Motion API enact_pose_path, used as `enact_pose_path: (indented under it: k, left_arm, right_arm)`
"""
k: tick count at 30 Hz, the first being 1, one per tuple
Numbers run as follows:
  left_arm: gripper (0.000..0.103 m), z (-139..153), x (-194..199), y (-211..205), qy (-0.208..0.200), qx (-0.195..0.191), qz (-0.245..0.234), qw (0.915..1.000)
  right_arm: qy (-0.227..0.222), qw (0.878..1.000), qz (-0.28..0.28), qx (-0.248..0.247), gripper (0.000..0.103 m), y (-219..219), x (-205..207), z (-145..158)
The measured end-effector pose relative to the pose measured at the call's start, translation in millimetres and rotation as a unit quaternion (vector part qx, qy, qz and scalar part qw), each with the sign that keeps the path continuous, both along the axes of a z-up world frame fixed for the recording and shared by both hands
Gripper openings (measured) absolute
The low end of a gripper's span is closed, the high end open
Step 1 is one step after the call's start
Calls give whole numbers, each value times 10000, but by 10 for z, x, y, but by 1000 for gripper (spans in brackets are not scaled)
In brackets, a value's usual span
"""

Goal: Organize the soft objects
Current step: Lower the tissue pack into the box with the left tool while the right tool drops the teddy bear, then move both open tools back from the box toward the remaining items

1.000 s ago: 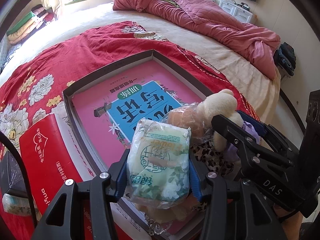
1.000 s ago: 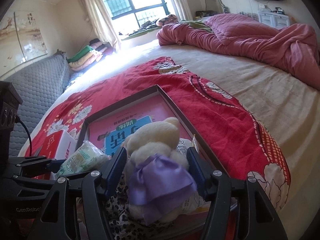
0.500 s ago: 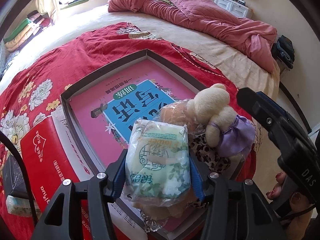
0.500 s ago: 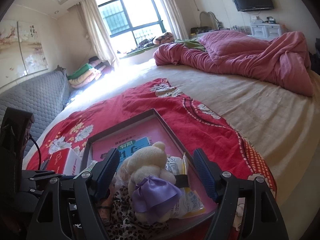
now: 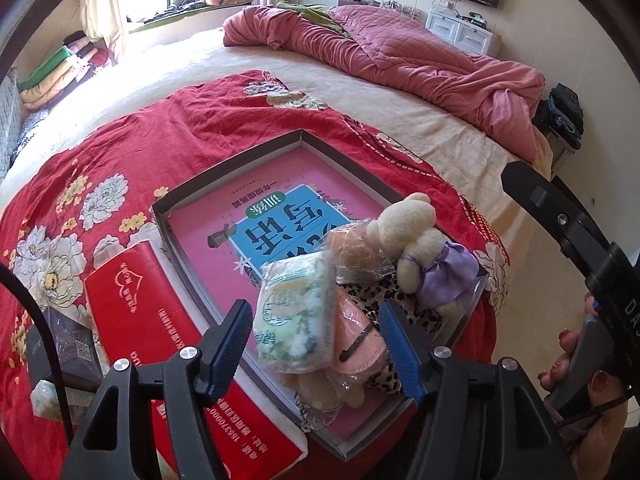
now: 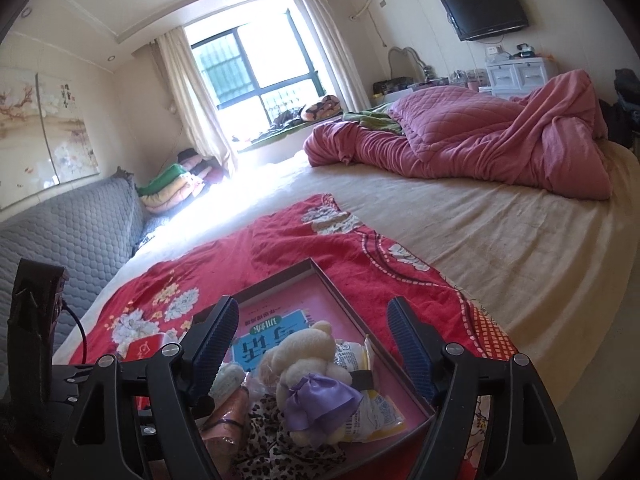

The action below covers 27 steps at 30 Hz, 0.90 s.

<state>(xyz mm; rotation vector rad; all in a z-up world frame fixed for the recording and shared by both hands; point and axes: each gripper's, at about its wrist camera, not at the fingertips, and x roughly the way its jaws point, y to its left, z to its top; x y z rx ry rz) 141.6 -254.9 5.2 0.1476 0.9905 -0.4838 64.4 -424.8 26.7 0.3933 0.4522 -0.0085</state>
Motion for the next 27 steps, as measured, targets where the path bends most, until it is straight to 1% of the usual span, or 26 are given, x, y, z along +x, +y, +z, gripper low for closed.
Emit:
enact_pose_path:
  k: [8,11,18,23,27]
  left_arm:
    - [67,260,-139,341,-208,-168,280,9992]
    - [67,334,-197,481,-262,-246,365,9987]
    - [67,488,-347,856,-467,-272,643,9965]
    - [68,547,-405,1215,-511,-334,989,9932]
    - [68,512,-433,1521,-465,-321,1290,9900]
  right_arm:
    - [-177,9992,278,-222,78,327,-80,243]
    - [-232,9983,442,-309,78,472,-98,320]
    - [-355,9931,983,-527,78,912,-143,501]
    - [-337,9880,1349,-677,78,1221,-174,551]
    - [-248,9820,1660,-862,78,1490,-189,544]
